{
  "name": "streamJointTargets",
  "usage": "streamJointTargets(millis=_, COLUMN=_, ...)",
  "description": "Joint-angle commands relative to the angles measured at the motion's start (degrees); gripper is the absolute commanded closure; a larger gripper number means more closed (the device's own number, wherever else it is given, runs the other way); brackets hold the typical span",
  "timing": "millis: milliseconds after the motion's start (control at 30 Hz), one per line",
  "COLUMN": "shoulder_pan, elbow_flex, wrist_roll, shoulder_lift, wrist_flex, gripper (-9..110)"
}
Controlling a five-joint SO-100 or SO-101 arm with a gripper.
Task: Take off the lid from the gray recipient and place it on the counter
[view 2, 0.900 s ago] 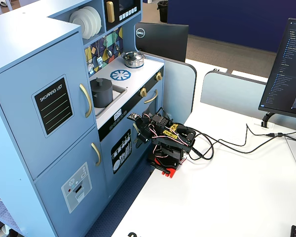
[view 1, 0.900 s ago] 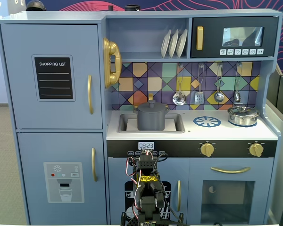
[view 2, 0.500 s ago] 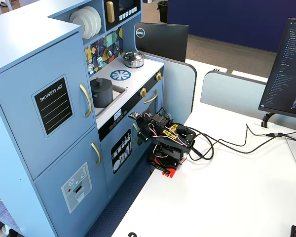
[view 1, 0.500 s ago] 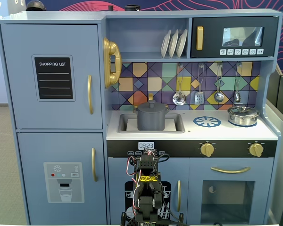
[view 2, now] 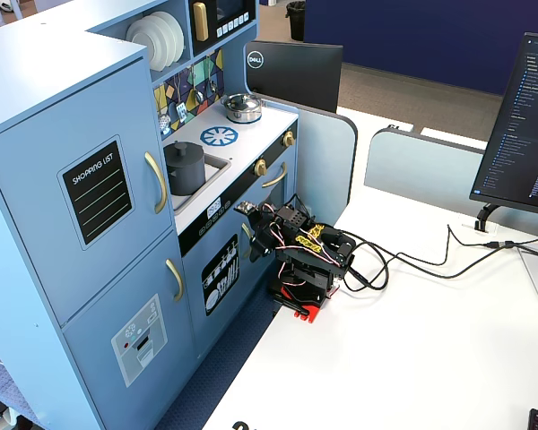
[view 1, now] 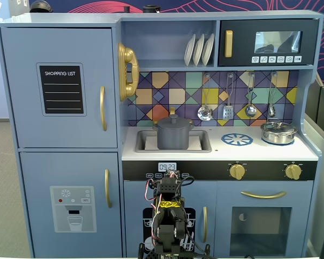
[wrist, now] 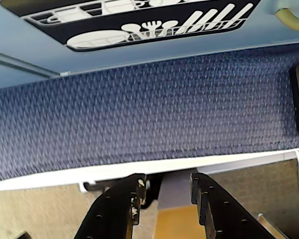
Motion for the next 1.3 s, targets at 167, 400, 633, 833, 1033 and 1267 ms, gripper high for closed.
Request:
streamJointTargets(millis=167, shoulder_pan=1.32, elbow_flex=-21.97, wrist_roll=-0.35, shoulder_lift=-3.69, wrist_flex=-16.61, gripper=102)
streamJointTargets(millis=400, shoulder_pan=0.26, elbow_flex=-34.54, wrist_roll=-2.90, shoulder_lift=-13.89, wrist_flex=-38.85, gripper=102)
streamJointTargets(millis=633, shoulder_pan=-0.70, elbow_flex=-41.92, wrist_roll=-5.27, shoulder_lift=-21.09, wrist_flex=-50.19, gripper=102)
streamJointTargets(millis=833, shoulder_pan=0.00, elbow_flex=-45.35, wrist_roll=-4.75, shoulder_lift=-26.81, wrist_flex=-54.93, gripper=98)
streamJointTargets(millis=1033, shoulder_pan=0.79, elbow_flex=-47.02, wrist_roll=-3.69, shoulder_lift=-32.87, wrist_flex=-60.38, gripper=90)
streamJointTargets(millis=1267, shoulder_pan=2.37, elbow_flex=-49.92, wrist_roll=-2.99, shoulder_lift=-40.25, wrist_flex=-63.90, gripper=85)
